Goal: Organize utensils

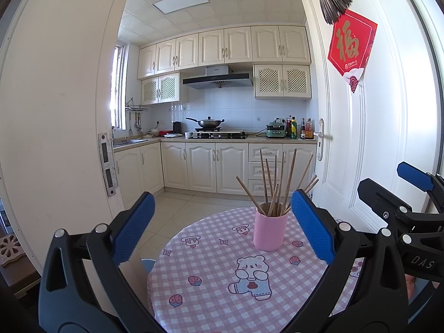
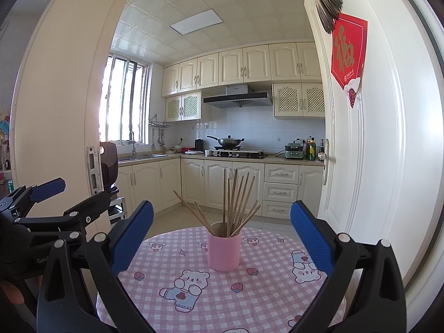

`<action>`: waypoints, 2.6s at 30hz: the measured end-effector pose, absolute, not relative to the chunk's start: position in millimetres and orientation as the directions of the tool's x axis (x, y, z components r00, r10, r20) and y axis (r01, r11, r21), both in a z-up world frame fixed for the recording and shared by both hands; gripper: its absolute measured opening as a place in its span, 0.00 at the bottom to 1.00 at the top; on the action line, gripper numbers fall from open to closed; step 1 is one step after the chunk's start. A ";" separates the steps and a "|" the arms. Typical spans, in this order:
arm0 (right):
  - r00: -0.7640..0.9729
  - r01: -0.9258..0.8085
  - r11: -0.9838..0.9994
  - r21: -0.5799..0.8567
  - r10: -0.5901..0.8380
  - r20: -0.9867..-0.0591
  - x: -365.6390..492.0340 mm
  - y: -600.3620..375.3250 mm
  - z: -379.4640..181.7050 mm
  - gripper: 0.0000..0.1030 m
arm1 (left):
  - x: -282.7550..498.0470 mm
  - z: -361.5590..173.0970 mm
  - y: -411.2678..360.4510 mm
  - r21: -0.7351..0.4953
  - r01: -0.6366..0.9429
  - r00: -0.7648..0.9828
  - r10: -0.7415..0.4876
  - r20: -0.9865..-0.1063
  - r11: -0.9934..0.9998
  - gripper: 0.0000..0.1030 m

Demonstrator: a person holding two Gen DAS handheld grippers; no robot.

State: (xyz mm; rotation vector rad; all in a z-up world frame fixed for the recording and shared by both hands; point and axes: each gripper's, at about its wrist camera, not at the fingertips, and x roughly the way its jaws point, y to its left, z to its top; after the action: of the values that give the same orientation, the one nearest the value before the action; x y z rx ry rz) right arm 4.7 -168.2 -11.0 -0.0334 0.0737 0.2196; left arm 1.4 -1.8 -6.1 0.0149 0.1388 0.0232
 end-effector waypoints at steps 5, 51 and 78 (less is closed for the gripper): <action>0.974 -0.217 0.976 -0.025 0.215 -0.078 4.7 -167.5 -12.5 0.92 | 2.7 -7.4 -1.5 0.016 -0.021 0.990 0.024 -0.139 1.000 0.94; 0.972 -0.219 0.976 -0.020 0.216 -0.088 5.9 -164.6 -14.7 0.92 | 4.6 -9.0 0.9 0.017 -0.022 0.989 0.024 -0.143 1.000 0.94; 0.971 -0.214 0.977 -0.005 0.212 -0.114 12.9 -160.3 -21.3 0.92 | 15.8 -18.9 -1.6 0.023 -0.028 0.985 0.031 -0.172 0.999 0.94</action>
State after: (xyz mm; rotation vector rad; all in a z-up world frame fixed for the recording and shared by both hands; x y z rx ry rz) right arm 12.9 -160.3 -21.3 -0.0177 0.1132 0.2149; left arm 15.8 -1.6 -18.9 0.0204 0.1736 0.0296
